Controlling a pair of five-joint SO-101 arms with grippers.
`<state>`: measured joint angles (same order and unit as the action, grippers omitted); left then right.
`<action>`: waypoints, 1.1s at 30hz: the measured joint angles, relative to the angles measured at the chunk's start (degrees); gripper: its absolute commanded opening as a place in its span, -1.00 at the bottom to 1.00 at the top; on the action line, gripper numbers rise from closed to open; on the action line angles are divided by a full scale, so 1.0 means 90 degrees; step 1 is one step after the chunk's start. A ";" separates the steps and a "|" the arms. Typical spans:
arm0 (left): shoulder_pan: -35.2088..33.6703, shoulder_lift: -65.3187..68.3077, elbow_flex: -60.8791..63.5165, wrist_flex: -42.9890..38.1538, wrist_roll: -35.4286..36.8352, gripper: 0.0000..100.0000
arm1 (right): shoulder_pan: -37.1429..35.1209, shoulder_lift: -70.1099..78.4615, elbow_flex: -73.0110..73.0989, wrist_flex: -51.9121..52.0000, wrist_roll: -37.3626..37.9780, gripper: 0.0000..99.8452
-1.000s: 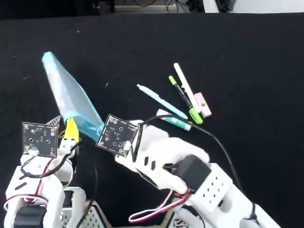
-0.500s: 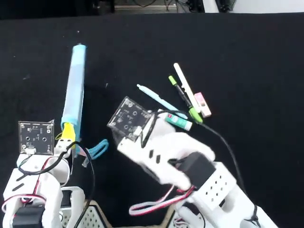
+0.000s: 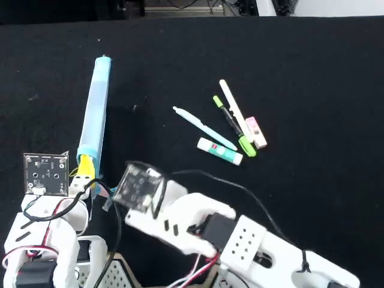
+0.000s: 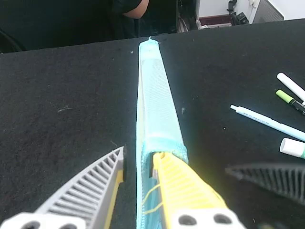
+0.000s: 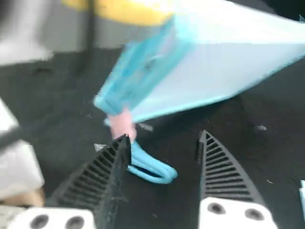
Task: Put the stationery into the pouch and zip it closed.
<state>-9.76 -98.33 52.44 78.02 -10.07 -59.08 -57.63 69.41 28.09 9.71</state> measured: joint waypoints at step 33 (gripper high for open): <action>0.0000 0.0000 0.0000 0.0000 0.0000 -0.79 | -0.0371 0.2315 -0.0254 -0.1485 -0.1397 -0.51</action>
<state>-9.76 -98.33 52.44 78.02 -10.07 -62.42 -36.79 67.12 14.73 -2.86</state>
